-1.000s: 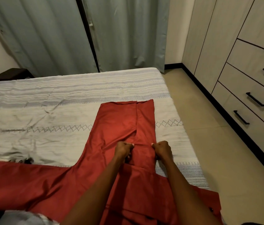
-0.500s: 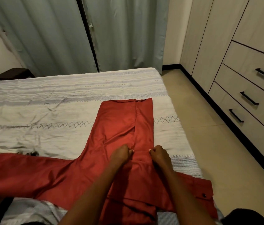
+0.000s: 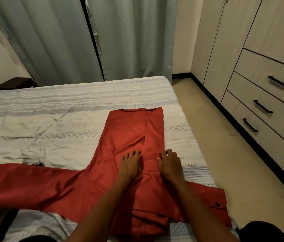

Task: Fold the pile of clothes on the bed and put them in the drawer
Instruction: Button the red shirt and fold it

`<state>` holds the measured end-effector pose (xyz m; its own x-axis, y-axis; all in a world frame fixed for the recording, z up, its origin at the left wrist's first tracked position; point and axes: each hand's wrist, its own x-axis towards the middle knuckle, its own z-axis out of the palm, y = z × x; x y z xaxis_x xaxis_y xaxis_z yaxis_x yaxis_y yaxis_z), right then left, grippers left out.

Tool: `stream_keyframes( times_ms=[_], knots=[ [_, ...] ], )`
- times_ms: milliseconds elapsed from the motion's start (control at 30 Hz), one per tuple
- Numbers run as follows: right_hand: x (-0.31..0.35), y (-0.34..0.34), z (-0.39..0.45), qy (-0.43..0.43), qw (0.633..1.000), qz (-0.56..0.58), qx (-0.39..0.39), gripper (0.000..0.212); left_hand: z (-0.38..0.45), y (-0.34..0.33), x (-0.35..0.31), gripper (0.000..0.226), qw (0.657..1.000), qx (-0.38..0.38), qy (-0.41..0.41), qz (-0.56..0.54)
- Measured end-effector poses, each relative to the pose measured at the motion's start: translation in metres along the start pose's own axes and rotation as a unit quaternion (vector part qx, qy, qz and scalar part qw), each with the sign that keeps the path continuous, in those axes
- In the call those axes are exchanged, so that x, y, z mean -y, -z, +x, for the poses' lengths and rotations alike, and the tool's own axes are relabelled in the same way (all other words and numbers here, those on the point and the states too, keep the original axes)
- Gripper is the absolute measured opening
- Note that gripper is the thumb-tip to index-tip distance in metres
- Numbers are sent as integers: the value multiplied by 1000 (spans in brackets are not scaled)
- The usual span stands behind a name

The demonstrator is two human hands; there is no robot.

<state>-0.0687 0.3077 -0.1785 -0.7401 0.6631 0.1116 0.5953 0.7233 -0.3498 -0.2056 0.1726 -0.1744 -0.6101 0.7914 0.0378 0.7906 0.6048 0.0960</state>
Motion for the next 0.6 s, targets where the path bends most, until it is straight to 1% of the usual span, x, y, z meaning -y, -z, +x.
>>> stream_keyframes(
  times_ms=[33, 100, 167, 200, 233, 333, 400, 467, 533, 600],
  knots=[
    [0, -4, 6, 34, 999, 1, -2, 35, 8, 0, -2, 45, 999, 17, -31, 1],
    [-3, -11, 20, 84, 996, -8, 24, 48, 24, -4, -6, 54, 995, 55, -84, 22],
    [-6, -18, 33, 113, 992, -25, 58, 65, 39, -10, -8, 54, 990, 80, -104, 55],
    [-9, -21, 41, 116, 990, -29, 78, 70, 46, -14, -8, 54, 989, 85, -106, 64],
    [-13, -25, 52, 117, 989, -28, 89, 72, 55, -19, -8, 55, 989, 83, -101, 63],
    [-20, -31, 88, 122, 987, -22, 104, 73, 83, -27, -7, 55, 992, 41, -105, 52],
    [-24, -36, 118, 124, 986, -26, 110, 76, 106, -31, -5, 54, 993, 46, -105, 30],
    [-28, -41, 146, 123, 984, -39, 121, 84, 127, -31, -6, 60, 994, 49, -101, 3],
    [-31, -45, 174, 117, 984, -43, 131, 90, 152, -34, -4, 63, 995, 65, -72, -38],
    [-33, -52, 201, 112, 983, -51, 133, 86, 176, -38, 4, 65, 992, 79, -20, -92]
  ],
)
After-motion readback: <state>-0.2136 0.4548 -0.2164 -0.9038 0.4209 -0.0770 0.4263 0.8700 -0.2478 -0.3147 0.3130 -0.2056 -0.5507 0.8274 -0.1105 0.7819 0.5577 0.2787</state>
